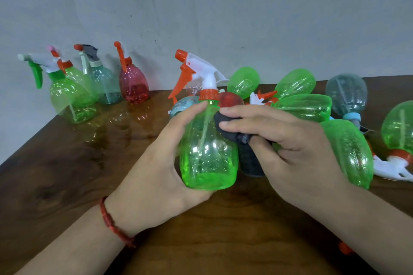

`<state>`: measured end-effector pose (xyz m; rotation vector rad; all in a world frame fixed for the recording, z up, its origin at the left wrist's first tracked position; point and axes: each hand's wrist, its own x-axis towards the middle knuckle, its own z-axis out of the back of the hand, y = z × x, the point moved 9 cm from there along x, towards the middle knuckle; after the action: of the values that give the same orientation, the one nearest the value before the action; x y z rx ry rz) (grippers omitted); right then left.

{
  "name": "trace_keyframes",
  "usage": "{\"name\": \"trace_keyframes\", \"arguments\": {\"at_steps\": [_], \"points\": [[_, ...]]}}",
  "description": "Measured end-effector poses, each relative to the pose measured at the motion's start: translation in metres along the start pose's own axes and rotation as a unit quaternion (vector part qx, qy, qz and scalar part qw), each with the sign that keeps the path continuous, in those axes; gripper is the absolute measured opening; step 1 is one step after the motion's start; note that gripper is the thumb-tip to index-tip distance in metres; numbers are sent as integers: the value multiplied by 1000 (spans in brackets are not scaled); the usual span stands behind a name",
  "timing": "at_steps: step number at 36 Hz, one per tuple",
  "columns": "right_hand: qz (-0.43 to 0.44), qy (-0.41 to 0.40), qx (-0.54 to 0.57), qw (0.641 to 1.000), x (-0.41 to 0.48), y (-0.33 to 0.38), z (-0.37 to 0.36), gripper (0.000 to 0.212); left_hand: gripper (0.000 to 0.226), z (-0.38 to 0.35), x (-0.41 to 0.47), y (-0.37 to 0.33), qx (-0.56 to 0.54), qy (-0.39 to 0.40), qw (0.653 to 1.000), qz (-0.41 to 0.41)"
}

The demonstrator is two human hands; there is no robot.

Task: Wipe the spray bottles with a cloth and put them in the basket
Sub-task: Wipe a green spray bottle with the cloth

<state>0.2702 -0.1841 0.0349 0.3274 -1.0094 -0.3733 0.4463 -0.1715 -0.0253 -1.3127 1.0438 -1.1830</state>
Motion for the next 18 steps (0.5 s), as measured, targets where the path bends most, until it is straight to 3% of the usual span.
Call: {"name": "trace_keyframes", "arguments": {"at_steps": [3, 5, 7, 10, 18], "points": [[15, 22, -9, 1000, -4, 3, -2, 48, 22, -9, -22, -20, 216, 17, 967, -135], [29, 33, -10, 999, -5, 6, -2, 47, 92, 3, -33, -21, 275, -44, 945, -173], [48, 47, -7, 998, -5, 10, -4, 41, 116, 12, -33, -14, 232, -39, 953, -192], [75, 72, -16, 994, -4, 15, -7, 40, 116, 15, -29, -20, 158, -48, 963, -211], [115, 110, -36, 987, -5, 20, -13, 47, 117, 20, -26, -17, 122, -82, 972, -182]]}}
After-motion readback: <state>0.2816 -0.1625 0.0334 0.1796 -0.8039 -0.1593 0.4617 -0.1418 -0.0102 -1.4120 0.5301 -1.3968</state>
